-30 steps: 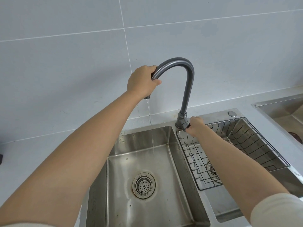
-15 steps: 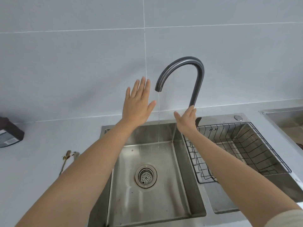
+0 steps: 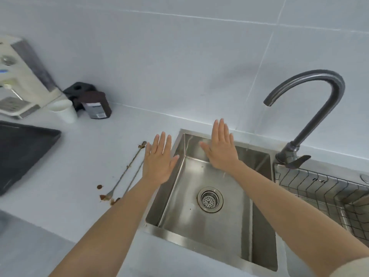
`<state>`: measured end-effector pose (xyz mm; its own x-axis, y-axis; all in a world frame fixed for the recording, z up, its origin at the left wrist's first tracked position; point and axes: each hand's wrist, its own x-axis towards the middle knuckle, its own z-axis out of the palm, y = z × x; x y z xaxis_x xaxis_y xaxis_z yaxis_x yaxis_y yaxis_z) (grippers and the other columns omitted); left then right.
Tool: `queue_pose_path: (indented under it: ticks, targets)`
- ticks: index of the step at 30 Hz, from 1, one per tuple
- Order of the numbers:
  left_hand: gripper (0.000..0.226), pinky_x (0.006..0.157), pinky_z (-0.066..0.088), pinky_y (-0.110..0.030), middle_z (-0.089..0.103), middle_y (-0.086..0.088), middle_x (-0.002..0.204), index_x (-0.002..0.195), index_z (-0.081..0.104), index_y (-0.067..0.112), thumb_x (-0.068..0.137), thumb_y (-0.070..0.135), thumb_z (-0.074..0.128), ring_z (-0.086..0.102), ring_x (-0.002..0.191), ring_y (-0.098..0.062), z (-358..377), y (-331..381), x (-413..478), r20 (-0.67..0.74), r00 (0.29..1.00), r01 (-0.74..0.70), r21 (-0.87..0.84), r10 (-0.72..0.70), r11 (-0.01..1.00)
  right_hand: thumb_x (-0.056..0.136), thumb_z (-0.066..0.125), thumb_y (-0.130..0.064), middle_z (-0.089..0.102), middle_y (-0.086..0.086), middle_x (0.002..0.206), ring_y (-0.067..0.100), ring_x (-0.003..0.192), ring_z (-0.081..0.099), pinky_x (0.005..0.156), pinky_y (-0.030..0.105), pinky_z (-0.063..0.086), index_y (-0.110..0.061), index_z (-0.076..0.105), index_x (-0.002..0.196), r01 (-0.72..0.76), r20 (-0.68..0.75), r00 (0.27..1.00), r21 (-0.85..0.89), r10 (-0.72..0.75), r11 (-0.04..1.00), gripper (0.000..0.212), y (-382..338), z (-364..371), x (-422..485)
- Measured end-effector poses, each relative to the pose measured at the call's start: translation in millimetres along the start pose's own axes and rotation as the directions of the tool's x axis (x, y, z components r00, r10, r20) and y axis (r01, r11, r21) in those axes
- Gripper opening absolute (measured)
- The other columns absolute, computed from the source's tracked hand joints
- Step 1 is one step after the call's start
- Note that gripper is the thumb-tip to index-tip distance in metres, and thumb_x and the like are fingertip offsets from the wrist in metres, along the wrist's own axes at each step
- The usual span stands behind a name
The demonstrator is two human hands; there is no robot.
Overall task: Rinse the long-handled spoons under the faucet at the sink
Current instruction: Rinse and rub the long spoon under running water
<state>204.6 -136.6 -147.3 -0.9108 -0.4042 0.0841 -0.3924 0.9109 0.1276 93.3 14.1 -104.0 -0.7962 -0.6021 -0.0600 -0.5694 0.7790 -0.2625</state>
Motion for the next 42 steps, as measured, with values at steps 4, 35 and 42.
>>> queue_pose_path:
  ticks: [4,35,42]
  targets:
    - [0.067,0.102,0.038,-0.053,0.048,-0.021,0.137,0.133,0.042,0.002,0.087,0.046,0.020,0.046,0.126,-0.039,1.2,-50.3,-25.2,0.003,0.992,0.123,-0.045,-0.122,0.991,0.097,0.025,-0.046,-0.018,0.013,0.156,0.029,0.145,-0.012,0.119,0.042,0.001,-0.005,-0.015,0.146,0.092,0.087,0.992,0.020,-0.094,0.996,0.075,-48.1,26.8,9.8]
    - [0.026,0.067,0.038,-0.029,0.065,-0.008,0.090,0.095,0.060,0.006,0.094,0.020,0.038,0.062,0.085,-0.026,71.9,-151.6,11.2,0.476,0.868,0.196,-0.062,-0.144,0.979,0.080,0.042,0.002,0.044,0.005,0.063,0.027,0.071,0.054,0.047,0.021,0.036,-0.010,0.038,0.057,-0.481,0.494,0.809,0.243,0.319,0.842,0.026,-199.2,164.3,111.6]
    - [0.016,0.062,0.039,-0.028,0.037,0.003,0.056,0.076,0.046,0.011,0.090,0.019,0.044,0.051,0.067,-0.020,70.7,-151.4,14.5,0.509,0.850,0.215,-0.096,-0.138,0.972,0.081,0.046,0.001,0.038,0.002,0.057,0.016,0.051,0.040,0.043,0.021,0.027,-0.011,0.033,0.055,-0.535,0.468,0.802,0.290,0.370,0.794,0.032,-201.6,170.8,108.8]
